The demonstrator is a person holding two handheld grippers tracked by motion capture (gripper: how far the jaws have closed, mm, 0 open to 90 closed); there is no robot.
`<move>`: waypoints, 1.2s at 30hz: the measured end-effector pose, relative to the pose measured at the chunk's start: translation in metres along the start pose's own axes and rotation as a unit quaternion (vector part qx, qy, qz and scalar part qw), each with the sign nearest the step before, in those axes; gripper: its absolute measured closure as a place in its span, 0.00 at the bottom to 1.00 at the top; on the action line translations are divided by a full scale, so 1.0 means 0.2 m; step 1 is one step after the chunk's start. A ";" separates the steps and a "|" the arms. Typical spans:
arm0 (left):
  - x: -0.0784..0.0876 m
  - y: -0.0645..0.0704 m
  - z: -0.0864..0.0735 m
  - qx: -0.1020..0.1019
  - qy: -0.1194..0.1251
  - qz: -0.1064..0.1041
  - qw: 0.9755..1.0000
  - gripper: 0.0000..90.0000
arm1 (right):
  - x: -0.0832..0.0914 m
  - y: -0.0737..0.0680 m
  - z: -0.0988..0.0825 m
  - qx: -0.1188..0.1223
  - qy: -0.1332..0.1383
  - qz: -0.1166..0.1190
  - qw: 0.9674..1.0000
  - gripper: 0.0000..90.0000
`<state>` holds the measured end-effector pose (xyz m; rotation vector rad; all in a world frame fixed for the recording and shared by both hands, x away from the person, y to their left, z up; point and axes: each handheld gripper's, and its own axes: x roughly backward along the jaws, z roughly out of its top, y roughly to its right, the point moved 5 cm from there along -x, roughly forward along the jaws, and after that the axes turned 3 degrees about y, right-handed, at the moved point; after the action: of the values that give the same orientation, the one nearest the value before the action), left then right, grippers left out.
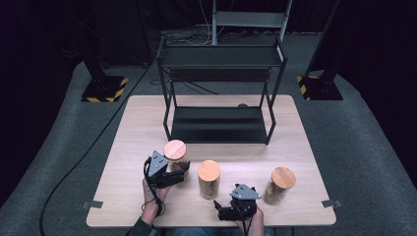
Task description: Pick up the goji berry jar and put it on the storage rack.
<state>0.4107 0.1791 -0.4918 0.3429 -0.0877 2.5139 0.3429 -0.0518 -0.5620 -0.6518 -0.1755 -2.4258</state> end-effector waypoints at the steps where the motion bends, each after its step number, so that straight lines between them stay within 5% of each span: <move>1: 0.00 0.00 0.00 0.000 0.000 0.001 1.000 0.27 | 0.00 0.00 0.00 0.000 0.000 0.000 1.000 0.02; 36: -0.07 -0.02 0.02 -0.002 -0.004 -0.002 1.000 0.27 | 0.00 0.00 0.00 0.002 0.003 -0.002 1.000 0.02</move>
<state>0.4253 0.1750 -0.4907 0.3511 -0.0958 2.5080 0.3422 -0.0516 -0.5620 -0.6438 -0.1795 -2.4293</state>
